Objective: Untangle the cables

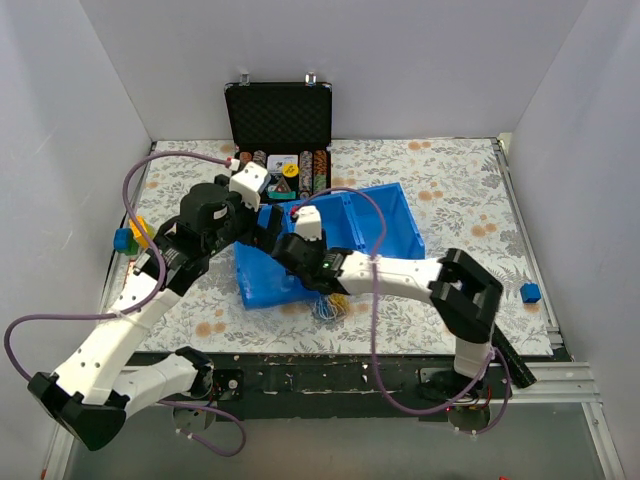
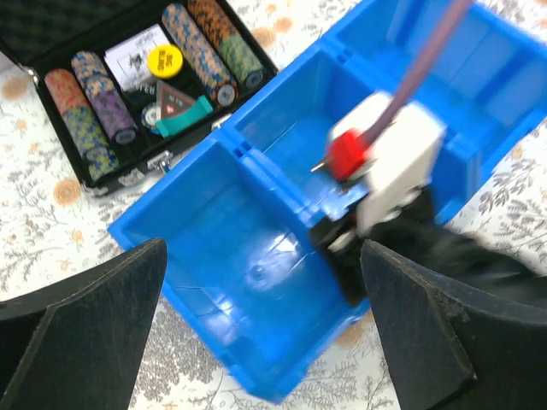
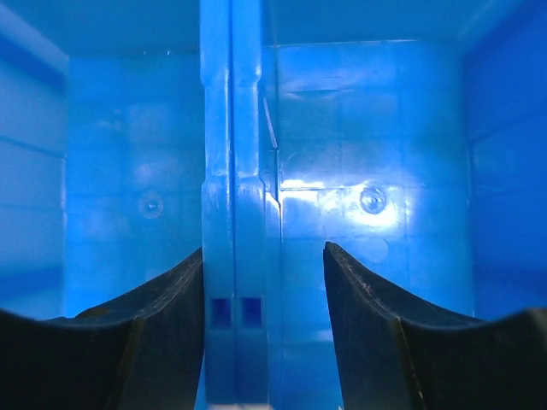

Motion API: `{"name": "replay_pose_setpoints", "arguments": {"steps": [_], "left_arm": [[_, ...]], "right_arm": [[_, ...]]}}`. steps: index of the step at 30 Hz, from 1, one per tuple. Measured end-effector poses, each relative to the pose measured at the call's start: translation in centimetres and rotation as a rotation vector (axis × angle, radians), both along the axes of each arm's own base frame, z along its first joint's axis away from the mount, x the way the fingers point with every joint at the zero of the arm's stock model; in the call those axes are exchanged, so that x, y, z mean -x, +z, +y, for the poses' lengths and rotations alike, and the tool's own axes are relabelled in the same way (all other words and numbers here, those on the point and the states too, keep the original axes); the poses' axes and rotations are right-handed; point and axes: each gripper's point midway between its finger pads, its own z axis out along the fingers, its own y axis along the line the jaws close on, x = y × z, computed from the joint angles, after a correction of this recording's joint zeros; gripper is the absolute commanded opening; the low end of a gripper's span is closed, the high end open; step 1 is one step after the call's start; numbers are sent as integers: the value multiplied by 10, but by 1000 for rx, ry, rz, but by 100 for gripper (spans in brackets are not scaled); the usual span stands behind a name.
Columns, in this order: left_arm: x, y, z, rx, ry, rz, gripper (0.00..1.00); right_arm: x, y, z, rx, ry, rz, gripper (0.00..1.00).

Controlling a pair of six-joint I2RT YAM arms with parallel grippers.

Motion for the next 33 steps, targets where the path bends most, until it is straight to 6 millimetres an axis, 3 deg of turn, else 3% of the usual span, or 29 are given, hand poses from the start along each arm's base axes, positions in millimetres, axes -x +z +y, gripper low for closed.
{"name": "replay_pose_setpoints", "arguments": {"steps": [7,10,16,19,21,26,30,33], "left_arm": [[11,-44,5,-94,-49,73,98],[15,-68,7,-134,-72,103,98],[25,-153,27,-306,-67,233,97],[28,-182,40,-382,-43,276,93],[28,-187,45,-402,-26,275,89],[10,-180,50,-412,35,194,82],[1,-191,57,-443,73,162,72],[-17,-196,63,-459,117,132,67]], "right_arm": [[32,61,-69,-154,57,-94,63],[39,68,-88,-179,68,-120,62],[52,34,-102,-112,113,-67,60],[67,16,-116,-86,169,-32,59],[76,10,-120,-90,211,-20,59],[95,2,-118,-114,336,3,59],[108,-6,-113,-124,427,29,59],[117,-16,-112,-117,480,53,61]]}}
